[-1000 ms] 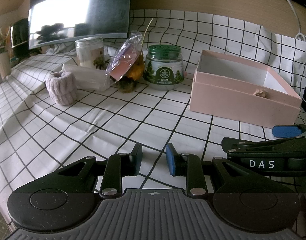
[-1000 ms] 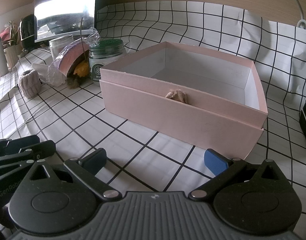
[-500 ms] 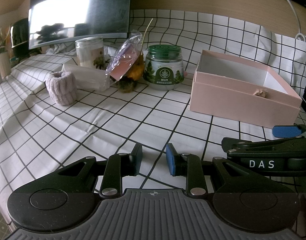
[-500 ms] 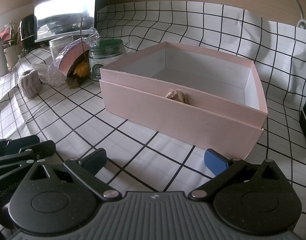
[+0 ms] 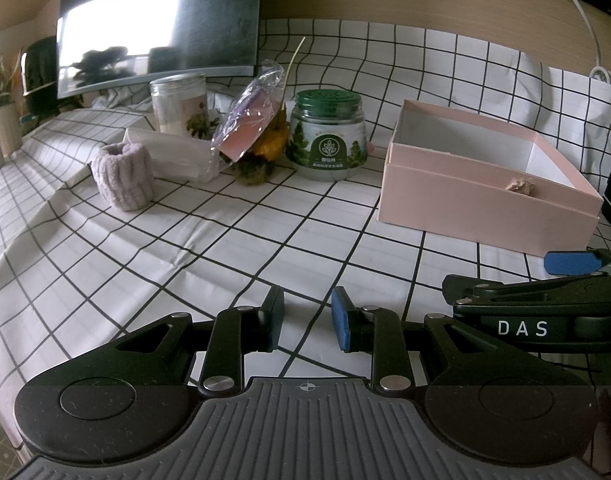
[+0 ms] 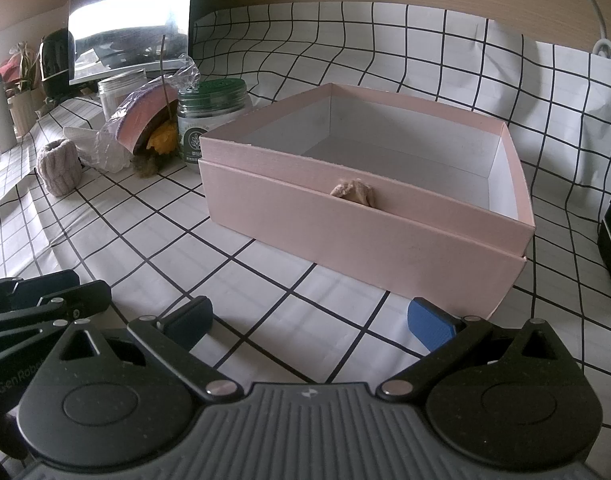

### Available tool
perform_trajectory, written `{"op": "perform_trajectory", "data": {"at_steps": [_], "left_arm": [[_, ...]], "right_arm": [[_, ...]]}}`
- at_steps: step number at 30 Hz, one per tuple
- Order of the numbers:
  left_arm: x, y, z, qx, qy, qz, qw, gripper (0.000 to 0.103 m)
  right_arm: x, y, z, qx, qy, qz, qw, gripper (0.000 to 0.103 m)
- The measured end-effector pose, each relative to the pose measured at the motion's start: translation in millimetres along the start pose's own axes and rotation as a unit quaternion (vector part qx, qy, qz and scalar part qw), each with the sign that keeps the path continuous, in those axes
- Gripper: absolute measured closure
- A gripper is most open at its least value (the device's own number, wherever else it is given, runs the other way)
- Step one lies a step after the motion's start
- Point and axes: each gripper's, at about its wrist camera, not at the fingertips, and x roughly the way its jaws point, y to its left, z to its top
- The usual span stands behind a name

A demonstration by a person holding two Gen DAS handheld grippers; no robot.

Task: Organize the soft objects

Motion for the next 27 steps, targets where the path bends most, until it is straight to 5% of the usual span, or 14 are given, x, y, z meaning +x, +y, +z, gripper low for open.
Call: {"op": "perform_trajectory", "data": {"at_steps": [23,27], "left_arm": [[-4,3,2,-0.006,-0.001,-0.004,1.0,0.074],[-4,4,2,-0.007,-0.001,-0.005,1.0,0.074]], "right_arm": [[-1,-1,1,0.004,0.0,-0.002,1.0,0.0],[0,-3,12,0.008,0.043,0.005,0.999,0.0]]}}
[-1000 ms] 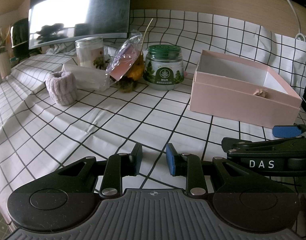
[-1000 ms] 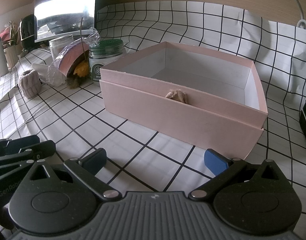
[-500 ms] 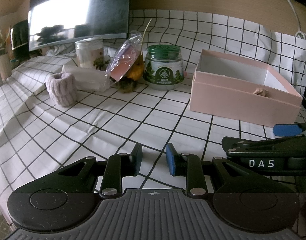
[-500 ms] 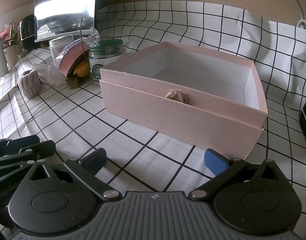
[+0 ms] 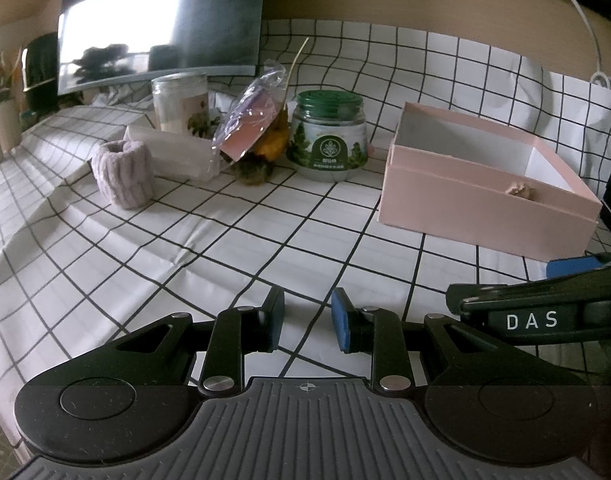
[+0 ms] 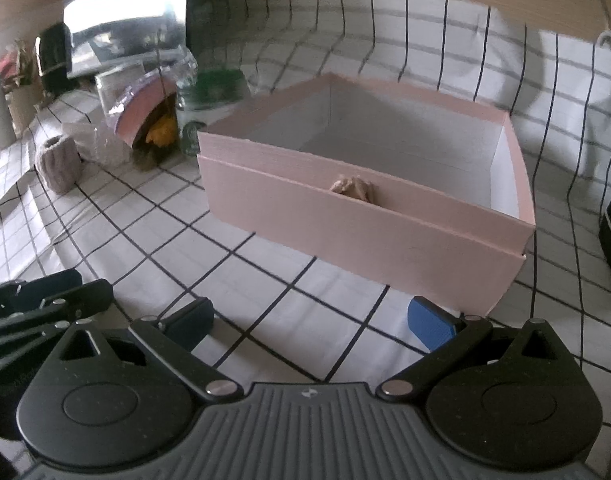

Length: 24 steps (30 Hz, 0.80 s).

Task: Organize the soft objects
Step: 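Reach the left tool to the lavender fuzzy scrunchie and close on it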

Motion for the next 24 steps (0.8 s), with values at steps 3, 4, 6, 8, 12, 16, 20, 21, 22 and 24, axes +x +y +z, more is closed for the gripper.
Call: {"op": "perform_trajectory", "data": {"at_steps": [3,4,6,8,12,16,20,21,22,24], "left_arm": [[-1,3,0,-0.007,0.001,-0.01,0.9999,0.074],[-2,7,1,-0.016,0.004,-0.02,0.9997,0.074],[-4,19,4,-0.047,0.017,-0.054,0.9973,0.074],[-3,30,9,-0.062,0.031,-0.082,0.9942,0.074],[-14,62,26,-0.075,0.018,-0.09,0.9929,0.074],[-37,118,45,-0.113,-0.023,-0.062,0.9913,0.074],[-48,181,67,-0.125,-0.035,-0.004,0.9916,0.074],[-48,194,72,-0.125,-0.031,0.005,0.9916,0.074],[-48,211,78,-0.125,-0.027,0.015,0.9916,0.074],[-47,240,90,-0.12,-0.024,0.024,0.9922,0.074]], "right_arm": [[1,3,5,0.001,0.027,-0.01,1.0,0.0],[2,4,7,0.006,0.036,-0.015,0.999,0.0],[1,6,7,0.008,0.046,-0.018,0.999,0.0],[0,6,8,0.004,0.052,-0.015,0.999,0.0],[-4,12,13,0.024,0.069,-0.019,0.997,0.008],[-28,27,34,0.075,0.004,-0.034,0.997,0.008],[-51,46,65,0.127,-0.068,-0.022,0.989,0.008],[-54,52,73,0.13,-0.079,-0.011,0.988,0.008],[-57,61,82,0.126,-0.09,-0.007,0.988,0.008],[-59,79,97,0.112,-0.106,-0.018,0.988,0.008]]}}
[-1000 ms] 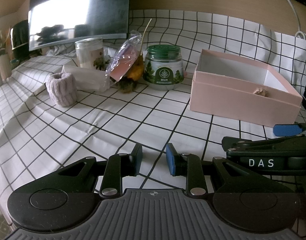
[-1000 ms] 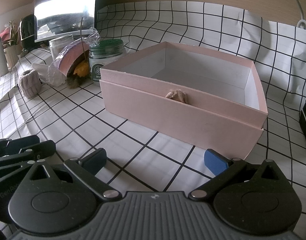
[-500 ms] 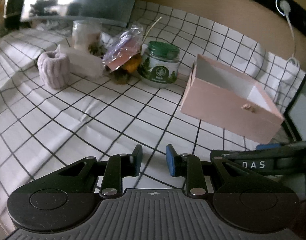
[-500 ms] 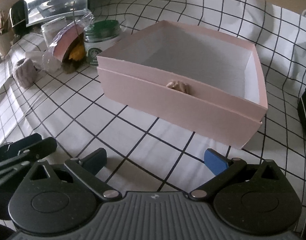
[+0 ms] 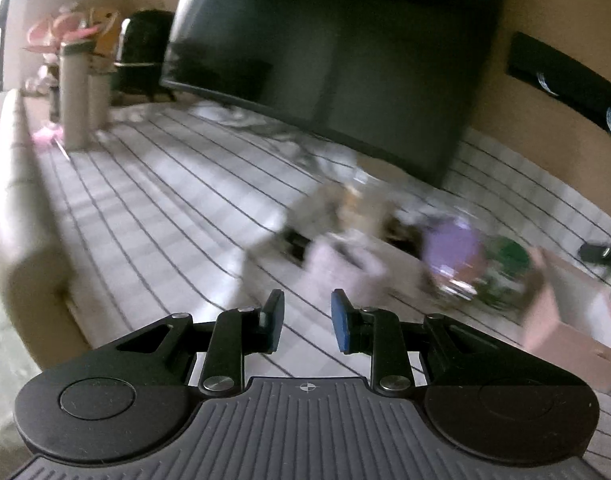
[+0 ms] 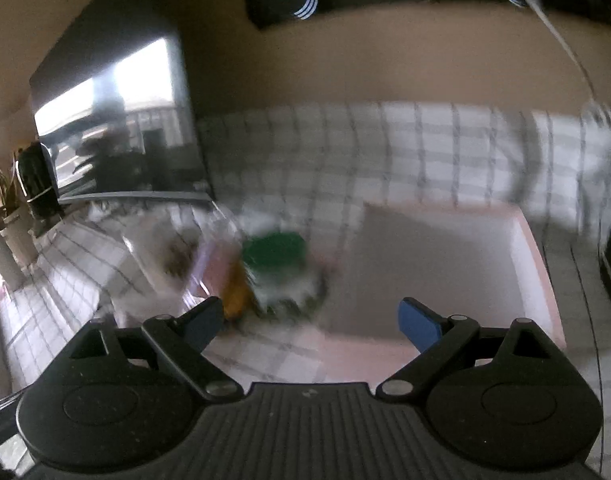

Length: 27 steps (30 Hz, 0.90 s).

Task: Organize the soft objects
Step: 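Reach the left tool to the lavender fuzzy scrunchie and close on it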

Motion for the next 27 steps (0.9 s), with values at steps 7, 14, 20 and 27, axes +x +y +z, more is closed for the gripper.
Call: {"op": "perform_trajectory", "data": {"at_steps": [7,14,20,27], "left_arm": [[36,63,70,0.016,0.072,-0.048,0.9961,0.074],[100,84,84,-0.072,0.196,-0.17,0.9632,0.074],[151,41,79,-0.105,0.271,-0.213,0.9328,0.074],[175,16,72,-0.108,0.286,-0.139,0.9418,0.074]], "right_arm": [[19,83,70,0.019,-0.067,-0.014,0.997,0.008],[28,142,105,0.007,-0.108,-0.029,0.994,0.008],[34,157,82,-0.065,-0.053,-0.056,0.995,0.008],[27,117,55,-0.076,-0.007,-0.093,0.993,0.008]]}}
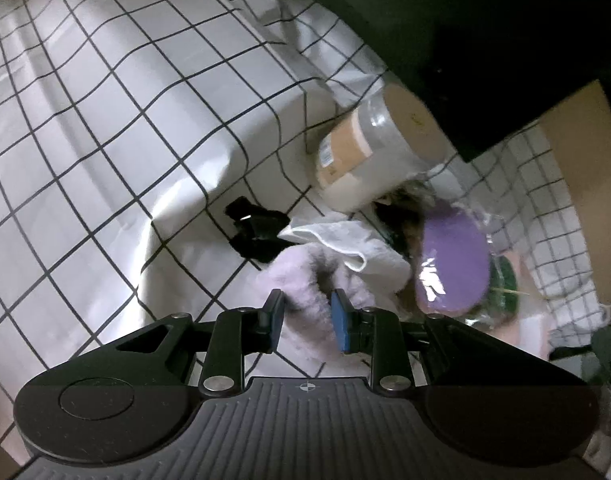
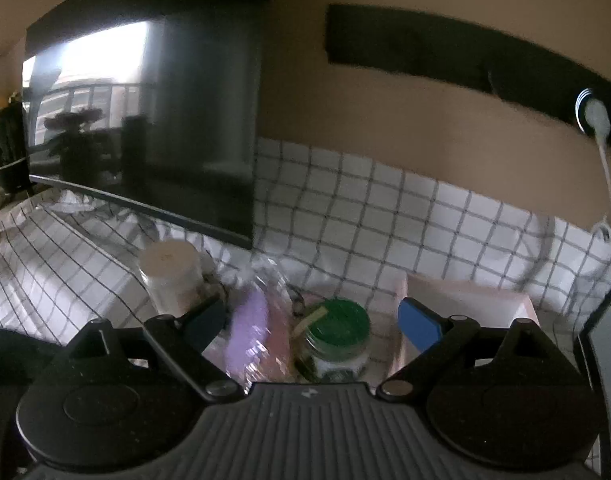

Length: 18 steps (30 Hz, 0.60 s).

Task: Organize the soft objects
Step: 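Reach the left tool to the lavender fuzzy scrunchie and close on it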

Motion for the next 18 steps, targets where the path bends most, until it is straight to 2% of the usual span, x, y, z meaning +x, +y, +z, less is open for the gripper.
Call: {"op": "perform_trajectory", "data": {"at_steps": [3,9,13,18], "left_arm": [[10,-9,3,0.022,0.003,0.029,0.9993,0.071],[25,-22,2,0.034,-0.002,0.065,0.9973,0.07],[32,-21,-5,0.037,0.006,0.075,0.9965,0.07],[20,-27,-12,0.082,-0.037,0.08,0.9928,0.078]], "right_arm": [[4,-12,-10,0.005,0.006,0.008,1.0,0.008],[8,-19,-31,-0.018,0.004,0.04,0.999,0.008],[16,-20,-41,-0.039,0.001,0.06,0.997,0.008],[32,-25,-44,-0.048,0.005,0.084,0.995,0.008]]}}
